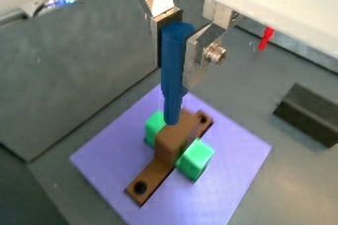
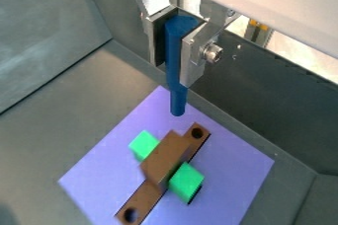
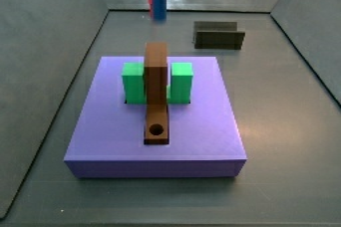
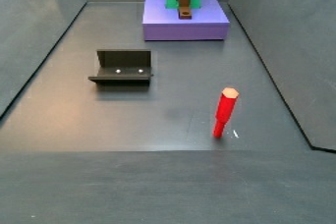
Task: Pick up the blue object. Move up. Move to above the board. Insert the blue object.
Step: Insert the blue object.
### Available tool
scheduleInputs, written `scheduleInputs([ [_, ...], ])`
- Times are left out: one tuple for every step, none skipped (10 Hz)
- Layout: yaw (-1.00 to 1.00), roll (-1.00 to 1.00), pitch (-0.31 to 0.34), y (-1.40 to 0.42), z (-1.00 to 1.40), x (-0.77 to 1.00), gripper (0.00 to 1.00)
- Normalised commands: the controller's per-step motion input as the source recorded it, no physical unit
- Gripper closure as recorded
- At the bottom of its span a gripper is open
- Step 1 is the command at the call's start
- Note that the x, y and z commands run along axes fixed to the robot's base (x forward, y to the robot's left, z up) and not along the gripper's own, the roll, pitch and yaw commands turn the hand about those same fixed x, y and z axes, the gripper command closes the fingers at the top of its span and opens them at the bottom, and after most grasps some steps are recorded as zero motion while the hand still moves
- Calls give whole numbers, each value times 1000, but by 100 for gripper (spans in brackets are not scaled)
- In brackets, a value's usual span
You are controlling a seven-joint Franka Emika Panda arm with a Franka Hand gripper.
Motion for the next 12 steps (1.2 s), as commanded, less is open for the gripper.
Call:
scheduleInputs([
  [0, 110, -113, -374, -420, 189, 100],
  [-249, 27, 0, -137, -523, 489, 100],
  [-223, 41, 0, -183, -531, 206, 100],
  [-31, 227, -41, -94, -517, 0, 100],
  [-34, 204, 0, -63, -523, 0, 100],
  [-114, 69, -16, -23, -514, -69, 100],
  [-134, 0, -53, -31, -411, -123, 100],
  [-114, 0, -69, -51, -380, -83, 100],
  [-126, 0, -83, -46, -360, -134, 100],
  [0, -3, -111, -231, -214, -37, 100],
  [0, 0, -163, -311, -263, -249, 100],
  [0, -13, -180, -289, -254, -280, 100],
])
